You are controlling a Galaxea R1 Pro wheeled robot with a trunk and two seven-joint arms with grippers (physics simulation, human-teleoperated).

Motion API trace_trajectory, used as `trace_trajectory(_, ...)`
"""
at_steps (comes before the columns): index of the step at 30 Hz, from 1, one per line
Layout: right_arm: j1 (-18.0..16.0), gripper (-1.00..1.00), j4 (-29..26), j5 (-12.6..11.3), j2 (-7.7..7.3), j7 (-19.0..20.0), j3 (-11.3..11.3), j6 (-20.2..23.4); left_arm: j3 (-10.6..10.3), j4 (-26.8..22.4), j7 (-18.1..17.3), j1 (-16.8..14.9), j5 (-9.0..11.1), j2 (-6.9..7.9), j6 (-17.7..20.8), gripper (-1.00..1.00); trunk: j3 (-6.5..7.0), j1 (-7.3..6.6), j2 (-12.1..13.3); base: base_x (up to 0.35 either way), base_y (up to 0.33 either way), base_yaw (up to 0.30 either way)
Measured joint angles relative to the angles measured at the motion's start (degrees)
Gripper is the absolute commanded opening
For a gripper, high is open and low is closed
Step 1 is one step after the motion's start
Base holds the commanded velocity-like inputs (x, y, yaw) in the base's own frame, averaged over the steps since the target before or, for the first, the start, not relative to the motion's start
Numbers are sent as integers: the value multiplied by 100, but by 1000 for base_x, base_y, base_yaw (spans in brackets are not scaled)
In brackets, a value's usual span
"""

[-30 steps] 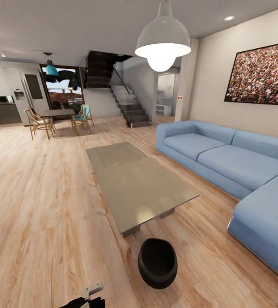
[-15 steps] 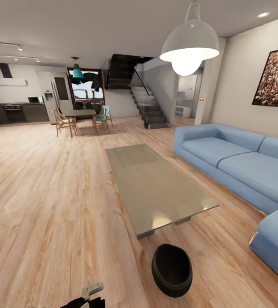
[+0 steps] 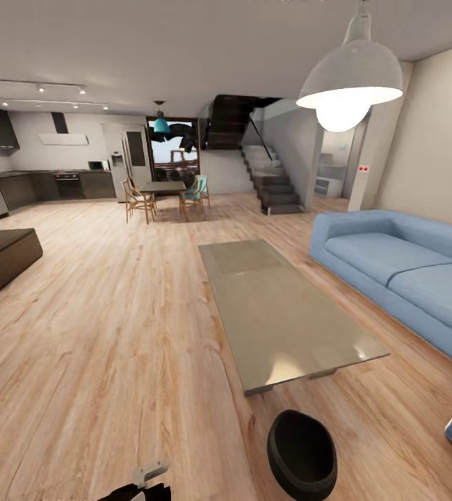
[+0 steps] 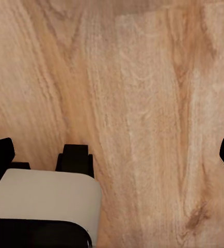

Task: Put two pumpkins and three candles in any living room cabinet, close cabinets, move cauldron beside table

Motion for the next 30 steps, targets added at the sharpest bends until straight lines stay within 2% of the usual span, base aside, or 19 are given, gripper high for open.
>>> trace_trajectory(8, 0, 100, 0, 72, 3, -2, 2, 0, 0, 0, 0, 2, 0, 0, 0, 100, 186, -176, 321, 0, 0, 249)
trace_trajectory(11, 14, 100, 1, 265, 4, -3, 2, 0, 0, 0, 0, 6, 0, 0, 0, 100, 257, -242, 441, 0, 0, 232)
trace_trajectory(13, 17, 100, 0, 301, 4, -3, -1, 0, 0, 0, 0, 6, 0, 0, 0, 100, 305, -286, 522, 0, 0, 230)
trace_trajectory(30, 74, 100, 0, 328, 9, -3, 1, 0, 0, 0, 0, 3, 8, 8, -9, 100, 712, -659, 1204, 0, 0, 229)
